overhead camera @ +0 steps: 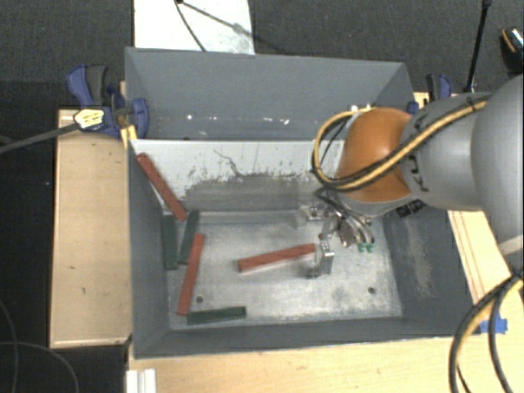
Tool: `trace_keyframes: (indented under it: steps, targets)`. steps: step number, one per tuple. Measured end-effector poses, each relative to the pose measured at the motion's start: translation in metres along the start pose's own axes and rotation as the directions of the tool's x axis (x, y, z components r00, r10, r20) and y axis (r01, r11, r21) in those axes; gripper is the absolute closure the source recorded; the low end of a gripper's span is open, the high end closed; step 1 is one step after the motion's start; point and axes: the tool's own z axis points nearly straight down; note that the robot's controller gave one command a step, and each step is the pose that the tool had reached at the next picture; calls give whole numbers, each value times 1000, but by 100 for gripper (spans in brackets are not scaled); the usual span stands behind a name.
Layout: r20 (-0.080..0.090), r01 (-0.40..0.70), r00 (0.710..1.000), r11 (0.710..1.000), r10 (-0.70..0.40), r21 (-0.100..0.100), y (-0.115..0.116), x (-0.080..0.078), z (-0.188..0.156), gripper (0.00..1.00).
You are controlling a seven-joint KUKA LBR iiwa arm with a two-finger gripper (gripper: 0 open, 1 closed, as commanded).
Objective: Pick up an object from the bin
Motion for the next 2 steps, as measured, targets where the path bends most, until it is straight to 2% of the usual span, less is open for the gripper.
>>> trace_keyframes:
  steps: [1,2]
  targets:
    - [4,-2,1000,1000,2,5,-6,0,-4,100]
    - [15,-98,995,995,98,4,3,1,-105,100]
